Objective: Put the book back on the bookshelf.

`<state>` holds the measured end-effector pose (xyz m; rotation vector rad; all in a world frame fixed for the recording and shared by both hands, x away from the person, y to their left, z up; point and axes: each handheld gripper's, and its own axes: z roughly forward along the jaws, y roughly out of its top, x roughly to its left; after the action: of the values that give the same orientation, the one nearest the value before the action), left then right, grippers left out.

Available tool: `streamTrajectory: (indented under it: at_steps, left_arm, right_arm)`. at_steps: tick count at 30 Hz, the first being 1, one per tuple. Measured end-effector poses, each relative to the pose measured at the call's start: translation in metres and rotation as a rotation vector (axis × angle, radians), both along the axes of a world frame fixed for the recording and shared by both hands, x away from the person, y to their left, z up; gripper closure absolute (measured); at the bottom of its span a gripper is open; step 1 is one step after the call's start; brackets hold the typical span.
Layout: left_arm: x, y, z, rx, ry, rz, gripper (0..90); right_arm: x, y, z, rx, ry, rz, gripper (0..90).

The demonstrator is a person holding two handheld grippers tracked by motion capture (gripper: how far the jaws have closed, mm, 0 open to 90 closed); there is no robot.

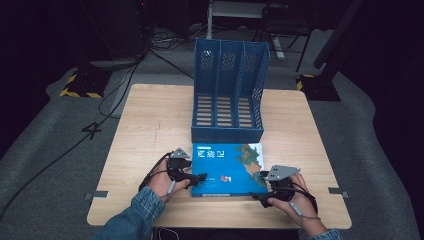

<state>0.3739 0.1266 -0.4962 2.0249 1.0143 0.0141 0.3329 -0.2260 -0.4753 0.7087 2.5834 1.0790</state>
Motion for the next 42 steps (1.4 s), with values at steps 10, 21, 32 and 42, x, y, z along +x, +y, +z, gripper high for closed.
streamTrajectory:
  at_steps: [10, 21, 32, 42]
  left_arm:
    - [-0.002, -0.002, 0.002, 0.002, 0.007, 0.046, 17.6]
    - [-0.009, 0.001, 0.018, 0.082, -0.128, 0.032, 45.0]
    - [-0.022, 0.002, 0.038, -0.009, -0.198, -0.017, 66.5]
    - [-0.026, 0.001, 0.031, 0.097, -0.116, -0.033, 64.1]
  right_arm:
    - [-0.002, 0.004, -0.004, -0.018, -0.048, -0.025, 15.9]
    - [-0.002, 0.004, -0.005, 0.005, -0.043, -0.041, 15.4]
    - [-0.002, 0.006, -0.006, 0.011, -0.048, -0.045, 14.0]
    - [-0.004, 0.011, -0.008, -0.019, -0.075, -0.038, 10.9]
